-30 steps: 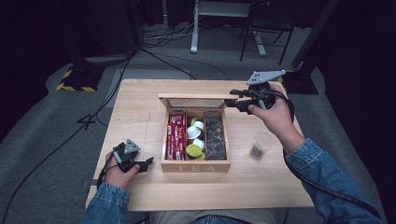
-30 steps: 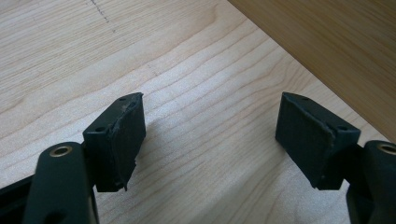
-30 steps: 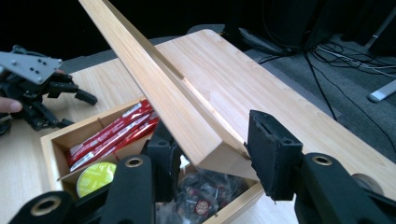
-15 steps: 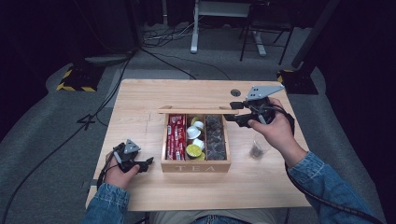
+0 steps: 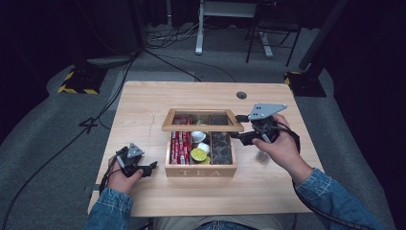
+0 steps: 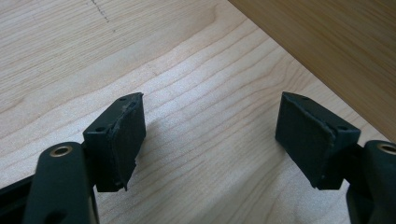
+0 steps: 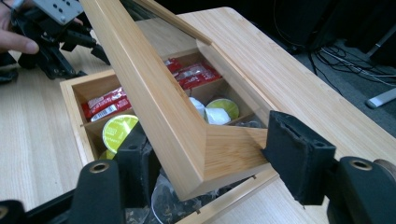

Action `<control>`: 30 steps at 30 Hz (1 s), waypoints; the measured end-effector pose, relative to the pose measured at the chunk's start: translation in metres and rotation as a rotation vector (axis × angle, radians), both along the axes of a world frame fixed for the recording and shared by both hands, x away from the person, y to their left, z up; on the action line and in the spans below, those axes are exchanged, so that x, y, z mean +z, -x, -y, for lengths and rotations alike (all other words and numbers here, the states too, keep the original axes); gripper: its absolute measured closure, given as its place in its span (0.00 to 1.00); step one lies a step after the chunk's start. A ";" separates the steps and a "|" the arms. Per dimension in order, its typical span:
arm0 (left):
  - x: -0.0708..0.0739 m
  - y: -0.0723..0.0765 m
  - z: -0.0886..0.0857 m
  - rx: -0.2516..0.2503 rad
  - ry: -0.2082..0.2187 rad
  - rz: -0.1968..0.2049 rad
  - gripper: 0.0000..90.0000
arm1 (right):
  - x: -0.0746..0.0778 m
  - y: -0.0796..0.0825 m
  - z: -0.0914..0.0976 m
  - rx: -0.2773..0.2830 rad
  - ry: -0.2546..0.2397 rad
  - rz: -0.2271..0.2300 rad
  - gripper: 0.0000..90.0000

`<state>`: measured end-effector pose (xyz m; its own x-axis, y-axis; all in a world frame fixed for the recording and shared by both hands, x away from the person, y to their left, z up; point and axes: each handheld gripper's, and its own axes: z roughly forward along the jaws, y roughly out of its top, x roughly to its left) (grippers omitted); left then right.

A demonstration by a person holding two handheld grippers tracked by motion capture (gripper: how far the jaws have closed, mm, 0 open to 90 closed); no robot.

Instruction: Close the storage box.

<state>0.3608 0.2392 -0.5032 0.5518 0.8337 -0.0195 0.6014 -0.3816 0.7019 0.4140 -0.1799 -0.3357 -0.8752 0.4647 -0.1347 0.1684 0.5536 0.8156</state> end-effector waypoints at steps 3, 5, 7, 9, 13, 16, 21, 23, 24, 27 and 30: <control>0.000 0.000 0.000 0.000 -0.001 0.000 0.28 | -0.005 0.004 0.000 0.001 0.009 0.014 0.40; 0.000 0.000 0.000 0.001 0.000 0.001 0.28 | -0.010 0.008 -0.001 0.004 0.017 0.023 0.38; 0.000 0.000 0.000 0.000 0.000 0.000 0.28 | -0.015 0.011 -0.002 0.009 0.029 0.028 0.36; 0.000 0.000 0.000 0.001 0.001 0.001 0.28 | -0.019 0.014 -0.003 0.013 0.044 0.045 0.36; 0.000 0.000 0.000 0.001 0.002 0.000 0.28 | -0.026 0.020 -0.004 0.015 0.066 0.071 0.35; 0.000 0.000 0.000 0.001 0.002 0.000 0.28 | -0.031 0.022 -0.004 0.015 0.077 0.077 0.32; 0.000 0.000 0.000 0.002 0.001 0.000 0.28 | -0.037 0.025 -0.005 0.020 0.093 0.095 0.31; 0.000 0.000 0.000 0.002 0.001 0.000 0.28 | -0.041 0.027 -0.006 0.021 0.103 0.103 0.30; 0.000 0.000 0.000 0.002 0.002 0.000 0.28 | -0.042 0.028 -0.006 0.021 0.106 0.108 0.30; 0.000 0.000 0.000 0.000 0.000 0.000 0.28 | -0.046 0.030 -0.007 0.024 0.119 0.122 0.29; 0.000 0.000 0.000 0.000 0.000 0.000 0.28 | -0.050 0.033 -0.007 0.025 0.130 0.136 0.29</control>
